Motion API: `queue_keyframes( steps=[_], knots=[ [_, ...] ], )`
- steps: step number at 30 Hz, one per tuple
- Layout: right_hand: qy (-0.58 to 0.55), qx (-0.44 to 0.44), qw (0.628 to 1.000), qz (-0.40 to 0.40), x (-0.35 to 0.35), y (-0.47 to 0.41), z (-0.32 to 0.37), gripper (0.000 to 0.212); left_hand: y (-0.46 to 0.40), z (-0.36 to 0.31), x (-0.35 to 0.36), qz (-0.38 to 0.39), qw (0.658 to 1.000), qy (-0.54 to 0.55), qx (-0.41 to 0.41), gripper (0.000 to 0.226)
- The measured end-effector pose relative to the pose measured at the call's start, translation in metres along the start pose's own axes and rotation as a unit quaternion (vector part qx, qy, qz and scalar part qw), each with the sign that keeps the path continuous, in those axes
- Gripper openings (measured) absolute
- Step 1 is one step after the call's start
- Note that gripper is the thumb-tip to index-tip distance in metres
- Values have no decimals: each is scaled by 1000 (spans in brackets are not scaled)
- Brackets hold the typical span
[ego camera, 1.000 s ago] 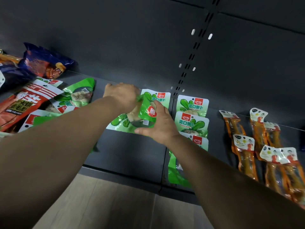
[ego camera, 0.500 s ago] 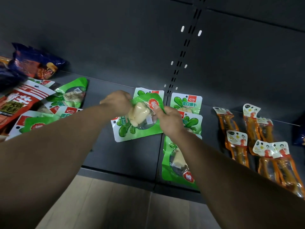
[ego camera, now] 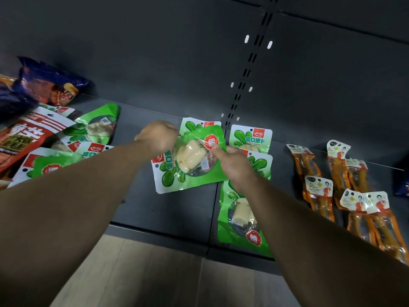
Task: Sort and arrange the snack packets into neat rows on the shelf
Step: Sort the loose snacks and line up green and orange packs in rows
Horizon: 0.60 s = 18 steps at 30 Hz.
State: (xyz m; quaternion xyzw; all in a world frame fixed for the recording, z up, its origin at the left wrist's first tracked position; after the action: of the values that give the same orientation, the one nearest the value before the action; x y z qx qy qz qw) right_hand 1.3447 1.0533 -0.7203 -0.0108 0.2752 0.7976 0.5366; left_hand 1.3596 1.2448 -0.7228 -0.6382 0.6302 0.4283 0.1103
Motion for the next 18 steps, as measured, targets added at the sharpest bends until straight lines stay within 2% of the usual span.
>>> queue_keyframes(
  steps=[2, 6, 9, 12, 13, 15, 16, 18],
  knots=[
    [-6, 7, 1000, 5, 2, -1, -4, 41, 3, 2, 0, -22, 1000, -9, -14, 38],
    [-21, 26, 999, 25, 7, -5, -15, 35, 6, 7, 2, -72, 997, -9, -22, 37],
    [-65, 34, 997, 23, 7, -6, -21, 32, 4, 12, 1, -116, 991, 69, -25, 35],
    [-107, 56, 993, -5, 6, -3, -22, 51, 7, 18, -3, -161, 974, 148, -57, 35],
    [-121, 65, 990, -14, 4, -3, -23, 48, 8, 20, -2, -169, 967, 176, -70, 36],
    [-155, 75, 985, -14, 3, -3, -24, 24, 10, 26, 3, -173, 954, 220, -104, 42],
    [-175, 76, 981, -18, 3, -4, -23, 20, 10, 31, 7, -167, 949, 240, -122, 46],
    [-209, 75, 974, -36, 4, -5, -24, 27, 10, 42, 16, -150, 933, 289, -156, 53]
  ],
)
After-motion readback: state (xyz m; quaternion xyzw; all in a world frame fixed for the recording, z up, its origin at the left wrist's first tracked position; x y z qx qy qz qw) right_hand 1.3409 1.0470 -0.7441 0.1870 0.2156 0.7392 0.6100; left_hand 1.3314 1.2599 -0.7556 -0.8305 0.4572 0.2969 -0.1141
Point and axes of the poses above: each hand's wrist, its own y-axis away from the middle knuckle, its own x-axis out of the palm, z = x × y, the point moved 5 cm from there along -y, towards the middle knuckle, and after that the axes turned 10 degrees about z, right-handed, at the moved point
